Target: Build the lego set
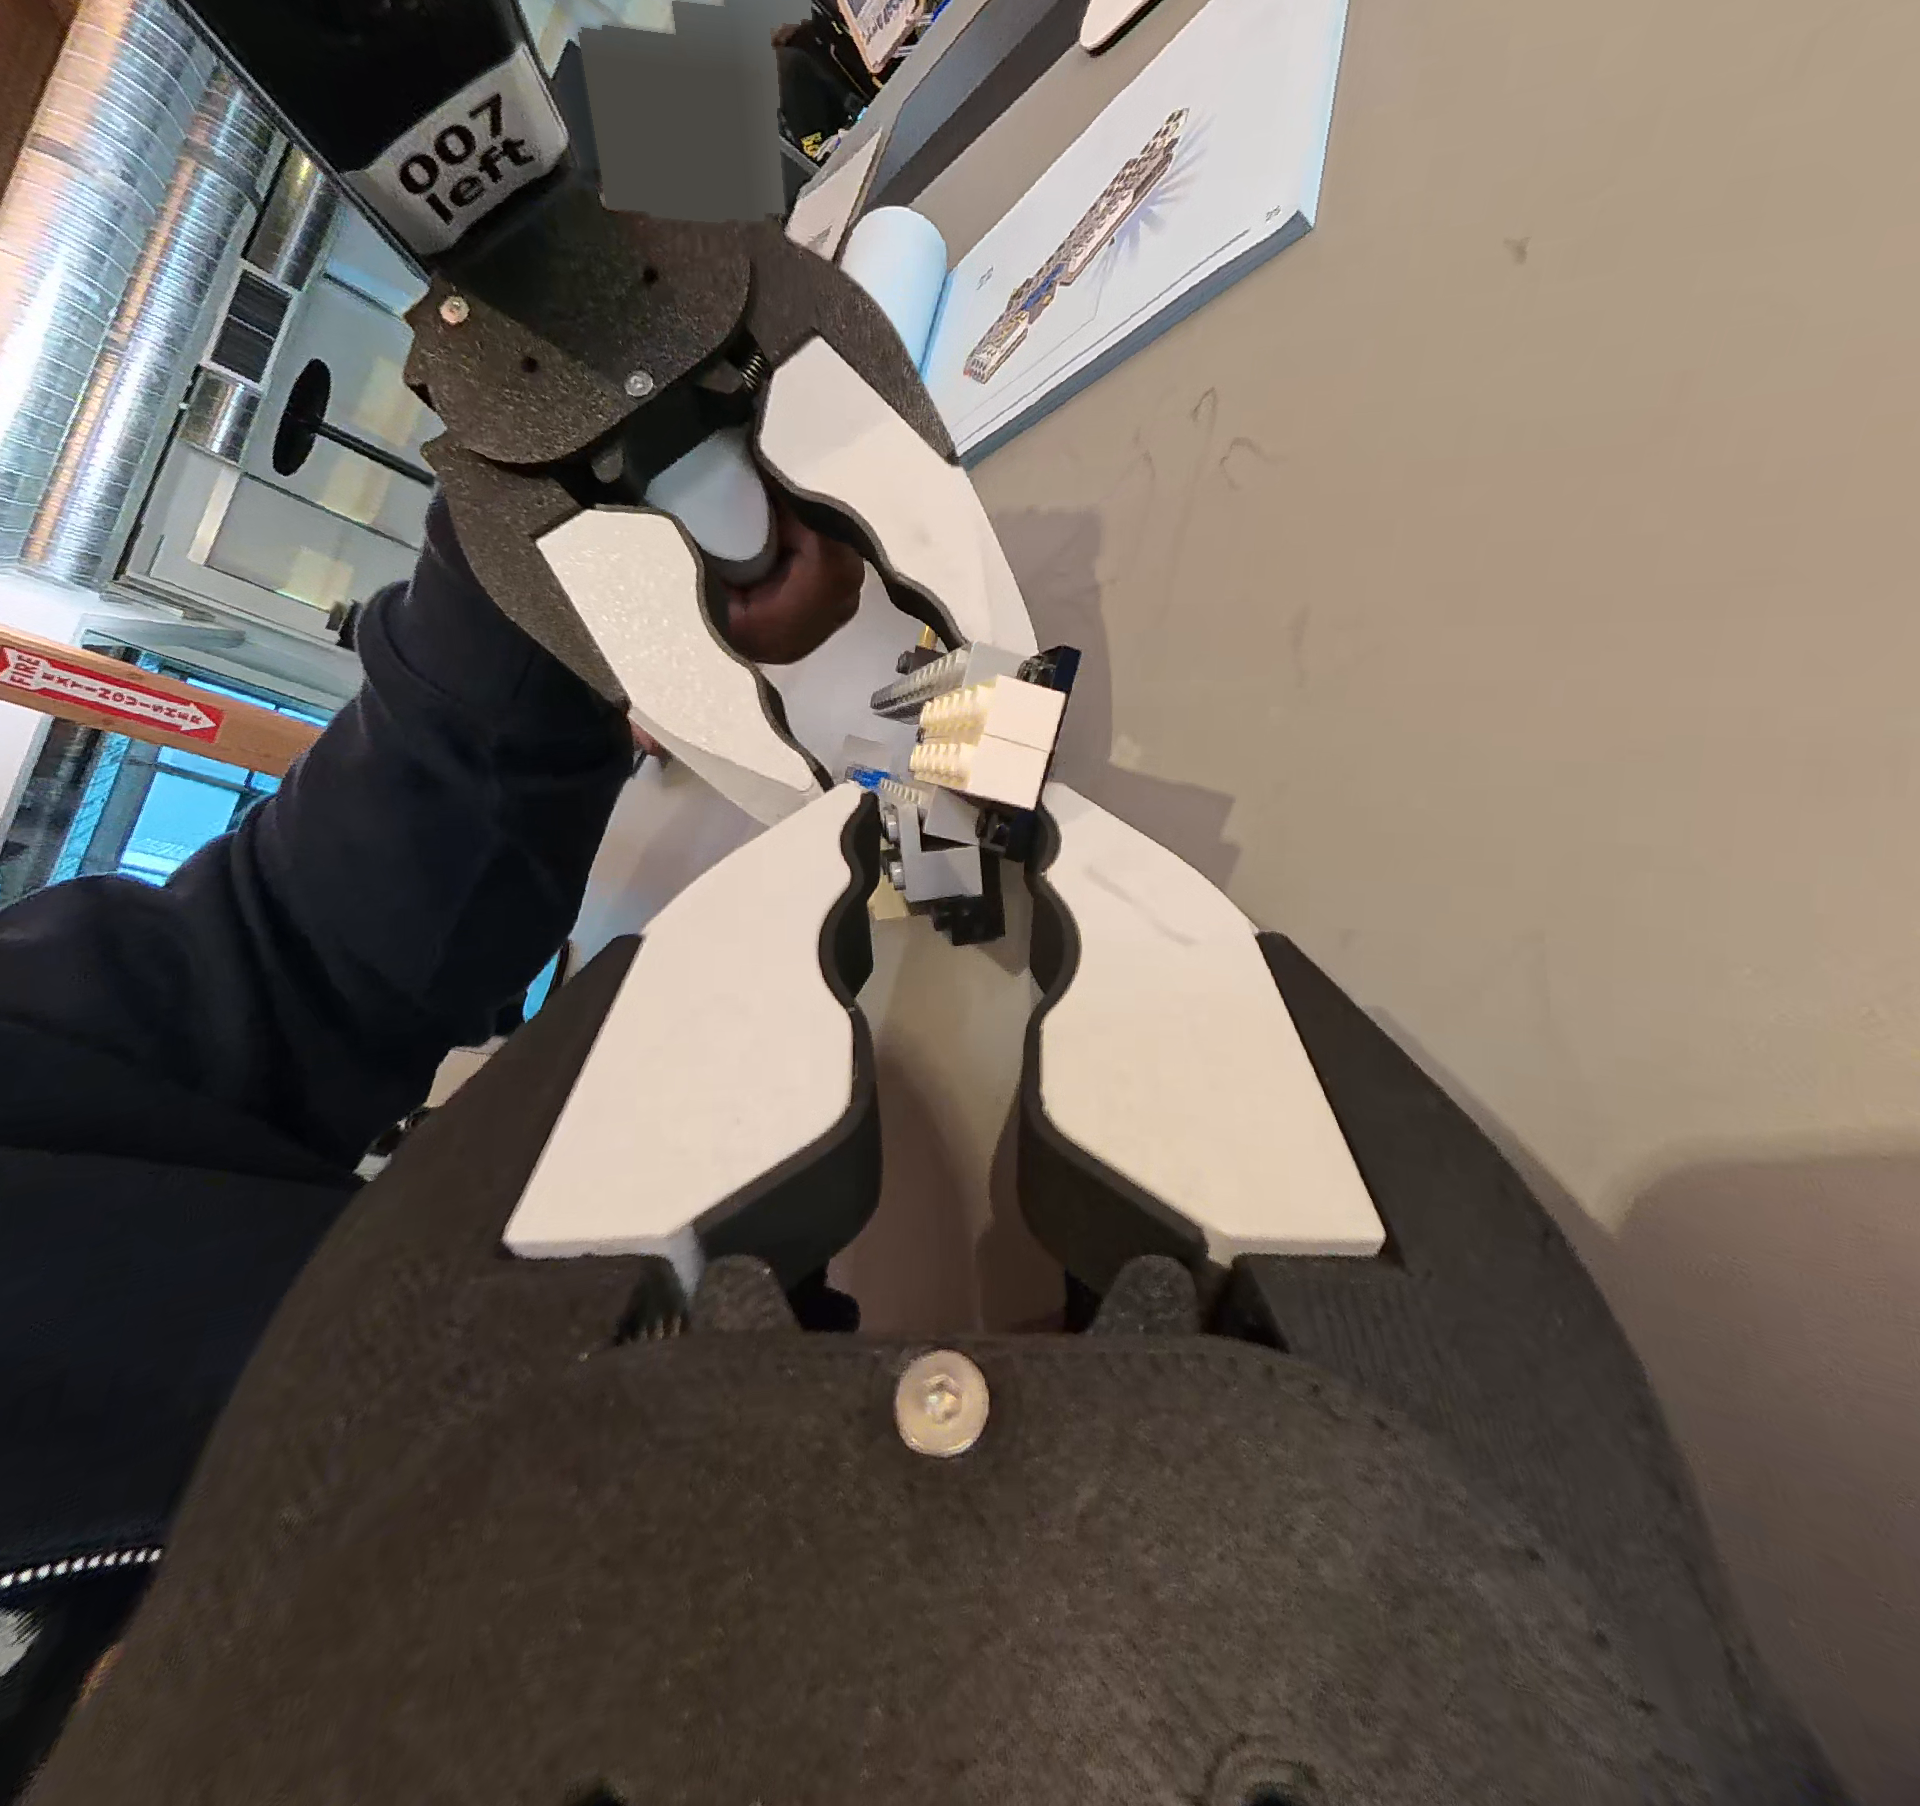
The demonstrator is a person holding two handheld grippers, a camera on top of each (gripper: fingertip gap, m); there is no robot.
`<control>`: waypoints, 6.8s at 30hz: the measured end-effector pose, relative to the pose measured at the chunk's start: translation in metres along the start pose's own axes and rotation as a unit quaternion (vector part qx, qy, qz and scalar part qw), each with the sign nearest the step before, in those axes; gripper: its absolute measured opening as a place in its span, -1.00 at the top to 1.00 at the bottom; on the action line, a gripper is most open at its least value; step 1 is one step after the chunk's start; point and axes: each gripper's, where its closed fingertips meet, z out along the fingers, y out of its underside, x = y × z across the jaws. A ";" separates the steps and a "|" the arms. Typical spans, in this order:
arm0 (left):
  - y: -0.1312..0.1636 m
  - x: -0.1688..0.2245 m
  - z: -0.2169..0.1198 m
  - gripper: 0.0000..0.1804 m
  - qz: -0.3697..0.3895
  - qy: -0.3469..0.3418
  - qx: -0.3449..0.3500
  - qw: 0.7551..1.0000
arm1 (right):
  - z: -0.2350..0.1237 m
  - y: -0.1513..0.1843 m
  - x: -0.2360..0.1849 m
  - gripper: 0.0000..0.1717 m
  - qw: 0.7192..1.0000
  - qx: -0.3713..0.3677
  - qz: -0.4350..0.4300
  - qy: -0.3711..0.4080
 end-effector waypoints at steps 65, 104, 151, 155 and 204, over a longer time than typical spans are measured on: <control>-0.009 -0.002 -0.072 0.80 -0.181 -0.034 0.421 0.888 | 0.059 -0.070 -0.059 0.44 0.971 -0.064 -0.127 -0.190; -0.019 0.025 -0.083 0.75 -0.053 -0.033 0.462 0.885 | 0.046 -0.043 -0.088 0.78 0.920 -0.040 -0.240 -0.306; -0.022 0.043 -0.070 0.78 0.015 -0.045 0.432 0.901 | 0.032 -0.029 -0.095 0.80 0.894 -0.066 -0.271 -0.351; -0.022 0.040 -0.065 0.59 0.010 -0.053 0.418 0.907 | 0.033 -0.031 -0.095 0.80 0.897 -0.056 -0.263 -0.351; -0.021 0.057 -0.057 0.77 0.035 -0.057 0.368 0.927 | 0.028 -0.017 -0.100 0.77 0.867 -0.080 -0.335 -0.359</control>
